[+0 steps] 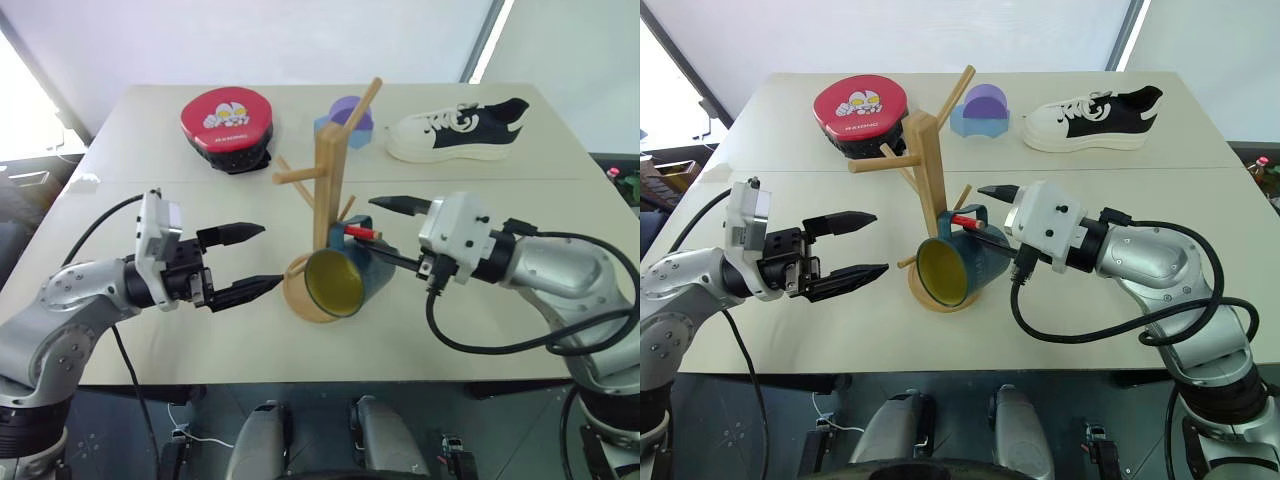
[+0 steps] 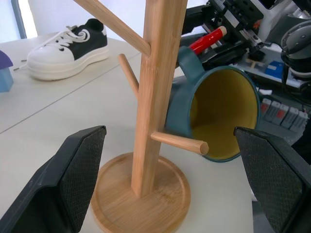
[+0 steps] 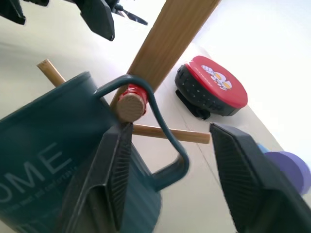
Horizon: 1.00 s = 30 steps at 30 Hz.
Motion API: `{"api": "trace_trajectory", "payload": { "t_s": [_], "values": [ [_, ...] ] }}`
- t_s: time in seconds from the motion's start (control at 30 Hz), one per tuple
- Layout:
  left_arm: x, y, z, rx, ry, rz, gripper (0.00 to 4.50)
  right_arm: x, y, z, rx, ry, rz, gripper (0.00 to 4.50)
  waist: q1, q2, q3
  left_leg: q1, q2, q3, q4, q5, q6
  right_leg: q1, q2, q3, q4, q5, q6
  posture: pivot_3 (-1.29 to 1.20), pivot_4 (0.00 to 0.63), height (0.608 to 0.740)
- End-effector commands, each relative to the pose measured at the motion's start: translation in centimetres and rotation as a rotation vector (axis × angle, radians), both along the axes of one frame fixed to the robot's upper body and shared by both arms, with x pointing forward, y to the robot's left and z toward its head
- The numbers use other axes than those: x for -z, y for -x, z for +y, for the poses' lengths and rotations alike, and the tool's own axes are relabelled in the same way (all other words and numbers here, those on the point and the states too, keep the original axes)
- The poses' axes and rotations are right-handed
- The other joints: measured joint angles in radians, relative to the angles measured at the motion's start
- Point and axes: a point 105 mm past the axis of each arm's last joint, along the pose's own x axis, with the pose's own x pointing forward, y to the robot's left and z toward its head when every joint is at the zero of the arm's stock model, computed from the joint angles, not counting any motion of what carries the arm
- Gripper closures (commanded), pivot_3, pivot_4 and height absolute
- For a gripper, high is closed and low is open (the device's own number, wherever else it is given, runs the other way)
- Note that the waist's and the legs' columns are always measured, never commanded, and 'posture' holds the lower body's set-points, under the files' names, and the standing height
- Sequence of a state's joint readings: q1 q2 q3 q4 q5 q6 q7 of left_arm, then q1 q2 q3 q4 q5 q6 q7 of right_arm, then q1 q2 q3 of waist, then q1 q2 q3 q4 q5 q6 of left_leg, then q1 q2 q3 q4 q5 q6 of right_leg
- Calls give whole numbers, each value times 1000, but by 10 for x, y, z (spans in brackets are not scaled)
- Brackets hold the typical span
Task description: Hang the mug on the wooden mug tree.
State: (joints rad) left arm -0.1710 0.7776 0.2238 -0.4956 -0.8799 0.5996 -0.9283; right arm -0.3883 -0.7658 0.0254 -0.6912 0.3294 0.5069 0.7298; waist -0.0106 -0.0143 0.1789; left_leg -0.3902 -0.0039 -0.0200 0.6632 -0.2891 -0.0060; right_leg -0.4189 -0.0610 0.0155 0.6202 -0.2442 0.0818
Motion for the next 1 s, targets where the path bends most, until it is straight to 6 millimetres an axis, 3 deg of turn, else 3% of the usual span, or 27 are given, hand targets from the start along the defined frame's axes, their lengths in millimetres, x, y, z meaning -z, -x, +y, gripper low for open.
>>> {"api": "trace_trajectory", "payload": {
  "t_s": [0.03,0.3,0.43,0.6,0.8,1.0],
  "values": [
    [-13,3,-1,5,6,-67,0,-14,3,-5,1,21,-85,2211,0,0,0,0,0,0,0,0,0,0,0,0,0,0,0,0,150,735],
    [-7,-6,8,-41,8,-47,0,-27,8,-39,54,36,-101,2211,2,-1,0,0,0,0,1,0,0,1,1,-1,0,0,1,0,150,735],
    [2,-15,18,-109,5,-23,0,-24,6,-61,119,-20,-36,2211,1,-1,0,1,0,0,1,0,0,2,1,-1,1,0,1,0,150,735],
    [44,-53,62,-504,-36,-19,0,31,-17,-128,422,-406,140,2211,2,-4,-3,12,1,-1,-1,0,1,13,2,-1,-1,0,0,0,150,735],
    [85,-60,88,-724,-26,27,0,77,-32,-146,544,-561,185,2211,-3,-3,-2,16,0,3,0,-1,1,14,0,3,2,-1,-1,0,150,735],
    [92,-58,92,-761,2,6,0,97,-35,-145,551,-561,202,2211,0,-3,-2,17,1,2,0,-1,1,12,-1,3,8,-1,-1,0,150,735]
  ]
}}
